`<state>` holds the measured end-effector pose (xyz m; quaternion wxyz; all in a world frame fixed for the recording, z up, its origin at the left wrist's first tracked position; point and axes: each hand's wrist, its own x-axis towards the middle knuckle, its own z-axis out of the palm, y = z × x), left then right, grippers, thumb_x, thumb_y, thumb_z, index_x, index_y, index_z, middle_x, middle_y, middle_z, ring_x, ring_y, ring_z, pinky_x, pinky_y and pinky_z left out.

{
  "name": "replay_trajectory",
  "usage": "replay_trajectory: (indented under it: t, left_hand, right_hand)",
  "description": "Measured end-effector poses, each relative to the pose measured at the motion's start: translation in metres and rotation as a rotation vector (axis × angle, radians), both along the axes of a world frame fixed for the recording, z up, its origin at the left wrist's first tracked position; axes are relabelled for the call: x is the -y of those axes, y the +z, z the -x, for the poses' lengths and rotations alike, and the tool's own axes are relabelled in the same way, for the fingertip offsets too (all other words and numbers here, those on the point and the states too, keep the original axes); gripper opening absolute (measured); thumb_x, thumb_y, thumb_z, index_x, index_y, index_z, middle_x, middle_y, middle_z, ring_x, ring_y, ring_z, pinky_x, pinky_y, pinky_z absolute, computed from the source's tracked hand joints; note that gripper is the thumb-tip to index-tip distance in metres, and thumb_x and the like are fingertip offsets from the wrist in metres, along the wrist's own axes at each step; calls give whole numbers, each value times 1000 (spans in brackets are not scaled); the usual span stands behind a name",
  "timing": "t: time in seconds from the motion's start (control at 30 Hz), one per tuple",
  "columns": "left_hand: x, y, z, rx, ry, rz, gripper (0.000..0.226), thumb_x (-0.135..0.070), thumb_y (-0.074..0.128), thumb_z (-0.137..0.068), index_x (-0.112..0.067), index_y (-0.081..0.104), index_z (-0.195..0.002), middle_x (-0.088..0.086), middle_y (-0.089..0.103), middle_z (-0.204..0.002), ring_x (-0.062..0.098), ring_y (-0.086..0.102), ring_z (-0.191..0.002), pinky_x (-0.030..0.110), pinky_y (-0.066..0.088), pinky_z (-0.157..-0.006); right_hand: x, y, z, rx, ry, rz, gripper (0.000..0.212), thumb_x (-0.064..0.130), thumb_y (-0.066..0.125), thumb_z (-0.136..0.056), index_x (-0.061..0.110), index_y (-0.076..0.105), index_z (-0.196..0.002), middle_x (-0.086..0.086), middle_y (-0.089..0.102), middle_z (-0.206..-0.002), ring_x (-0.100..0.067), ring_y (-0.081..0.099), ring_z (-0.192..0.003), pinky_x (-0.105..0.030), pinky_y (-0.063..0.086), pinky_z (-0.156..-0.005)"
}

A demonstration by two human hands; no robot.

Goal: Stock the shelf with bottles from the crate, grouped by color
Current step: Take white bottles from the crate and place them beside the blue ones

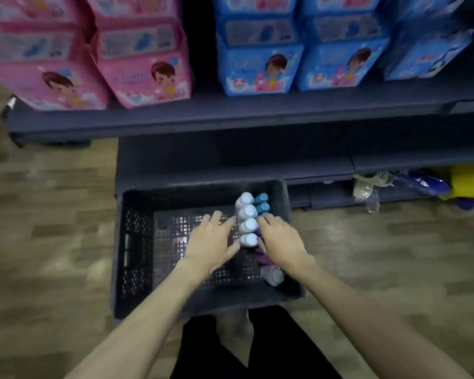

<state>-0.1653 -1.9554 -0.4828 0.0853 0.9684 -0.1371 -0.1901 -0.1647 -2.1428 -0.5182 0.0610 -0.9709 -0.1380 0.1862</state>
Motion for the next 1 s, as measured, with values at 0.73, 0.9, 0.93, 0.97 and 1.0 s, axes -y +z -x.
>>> replay_trajectory:
  t: [0.73,0.9,0.93,0.97,1.0]
  left_hand:
    - [0,-172,25,-238,-11,-69,56,-47,42,-95,-22,34,-145,8,36,-143,30,29,-135,46,34,-109]
    - [5,-189,29,-219,-6,-51,53,-45,44,-94,-23,36,-142,8,40,-139,29,32,-132,50,27,-113]
    - [4,-191,30,-220,-5,-55,54,-44,44,-94,-23,35,-142,8,40,-138,28,33,-131,50,28,-113]
    - [3,-192,31,-219,-6,-61,54,-44,44,-94,-22,34,-143,7,41,-138,28,34,-131,50,28,-112]
    - [3,-191,32,-216,-7,-65,54,-43,44,-94,-22,34,-143,7,42,-137,28,34,-131,49,29,-112]
  right_hand:
    - [-11,-202,20,-135,-211,-147,40,-1,60,-88,11,51,-126,-9,63,-112,-27,64,-95,-36,52,-72]
    - [-14,-212,19,-155,-335,-271,42,4,60,-88,14,46,-126,-7,64,-109,-24,63,-94,-38,52,-75]
    - [-14,-212,18,-155,-341,-277,43,4,60,-88,15,45,-126,-6,64,-109,-24,63,-94,-39,53,-75]
    - [-14,-212,18,-154,-338,-265,44,3,60,-87,16,43,-126,-5,63,-109,-23,63,-93,-40,53,-75]
    - [-14,-211,18,-148,-323,-240,45,3,60,-87,17,42,-126,-5,63,-109,-22,63,-91,-40,54,-73]
